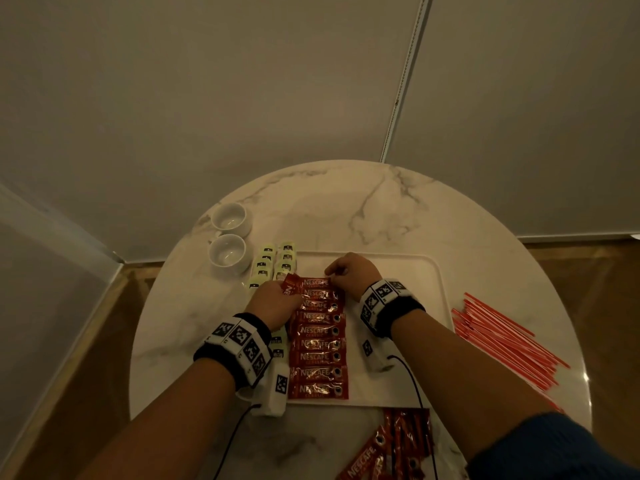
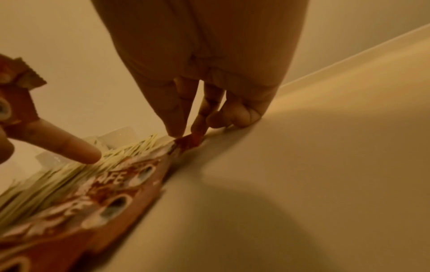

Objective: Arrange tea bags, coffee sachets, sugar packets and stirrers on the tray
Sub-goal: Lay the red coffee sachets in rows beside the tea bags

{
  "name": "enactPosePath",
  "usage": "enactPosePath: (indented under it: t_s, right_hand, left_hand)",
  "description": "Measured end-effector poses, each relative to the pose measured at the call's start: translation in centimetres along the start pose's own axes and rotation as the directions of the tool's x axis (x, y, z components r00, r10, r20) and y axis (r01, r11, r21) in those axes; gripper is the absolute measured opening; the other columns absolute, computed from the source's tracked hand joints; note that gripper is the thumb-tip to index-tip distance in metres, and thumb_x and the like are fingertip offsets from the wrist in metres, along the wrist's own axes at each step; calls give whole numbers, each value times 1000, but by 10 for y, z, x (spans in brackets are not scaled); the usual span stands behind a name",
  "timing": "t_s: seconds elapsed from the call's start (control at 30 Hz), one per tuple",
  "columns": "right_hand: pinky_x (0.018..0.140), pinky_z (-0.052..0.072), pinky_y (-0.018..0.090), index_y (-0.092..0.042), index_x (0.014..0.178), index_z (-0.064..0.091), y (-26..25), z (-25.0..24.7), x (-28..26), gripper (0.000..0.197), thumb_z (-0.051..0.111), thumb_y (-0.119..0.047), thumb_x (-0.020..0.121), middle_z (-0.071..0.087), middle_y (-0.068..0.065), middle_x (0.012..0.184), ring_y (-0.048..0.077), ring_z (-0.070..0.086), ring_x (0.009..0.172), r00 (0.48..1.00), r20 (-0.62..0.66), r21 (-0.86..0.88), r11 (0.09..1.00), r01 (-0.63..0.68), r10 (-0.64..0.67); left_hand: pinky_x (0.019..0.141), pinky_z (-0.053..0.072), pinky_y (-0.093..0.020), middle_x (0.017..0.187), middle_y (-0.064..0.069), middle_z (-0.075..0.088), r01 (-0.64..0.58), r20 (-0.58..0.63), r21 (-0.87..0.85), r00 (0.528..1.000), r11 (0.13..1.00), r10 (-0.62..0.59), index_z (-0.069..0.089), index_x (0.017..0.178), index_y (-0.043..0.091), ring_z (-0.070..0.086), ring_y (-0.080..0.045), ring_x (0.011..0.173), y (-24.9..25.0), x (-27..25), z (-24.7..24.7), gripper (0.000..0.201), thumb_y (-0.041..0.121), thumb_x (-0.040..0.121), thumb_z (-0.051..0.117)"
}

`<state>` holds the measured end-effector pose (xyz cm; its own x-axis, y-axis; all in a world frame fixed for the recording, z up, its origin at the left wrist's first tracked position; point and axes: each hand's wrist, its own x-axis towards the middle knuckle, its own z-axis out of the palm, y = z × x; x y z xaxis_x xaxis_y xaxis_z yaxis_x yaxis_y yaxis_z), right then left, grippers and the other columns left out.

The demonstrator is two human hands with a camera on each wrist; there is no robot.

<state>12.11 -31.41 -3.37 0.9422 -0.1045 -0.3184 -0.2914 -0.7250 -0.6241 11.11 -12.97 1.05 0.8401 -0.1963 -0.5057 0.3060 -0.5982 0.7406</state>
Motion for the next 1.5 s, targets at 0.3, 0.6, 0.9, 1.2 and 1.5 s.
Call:
enactPosePath:
  t_s: [0.3,0.6,0.9,1.2,1.5]
  right_hand:
    - [74,41,21,-20,102,73,-2,3,2,17,62,-22,89,46,-11,83,9,51,81,1000,19,-40,999,25,-25]
    - [68,42,19,-17,101,68,-16,-13,-38,16,61,-28,90,64,-4,90,7,58,78,997,-71,296,954,56,-37]
    - [62,51,23,-16,97,57,-30,-9,-98,22,70,-5,82,69,1,77,10,66,65,978,154,637,771,8,-138]
    - [60,56,29,-15,101,55,-30,-24,-114,27,71,-10,80,69,6,75,17,68,65,989,-138,501,858,116,-53]
    - [73,58,34,-10,105,60,-39,-42,-126,30,57,7,81,68,9,102,23,65,77,991,-102,675,726,130,-83]
  left_hand:
    - [71,52,-30,74,-5,70,-31,45,-7,998,999,31,67,76,7,66,-19,70,-6,0,2,11,13,83,63]
    - [43,35,-22,63,-7,58,24,119,-430,992,902,30,60,84,7,42,-12,43,2,-15,-7,16,20,91,54]
    - [45,40,-24,53,-5,48,35,130,-623,990,782,60,66,94,3,44,-16,46,4,-38,0,21,23,91,60]
    - [56,51,-29,70,-4,69,-168,7,-391,982,905,186,68,94,13,63,-13,52,13,-53,15,22,28,79,73]
    - [36,28,-17,58,-5,51,105,295,-567,952,817,82,65,91,3,34,-10,34,18,-60,6,20,14,86,49]
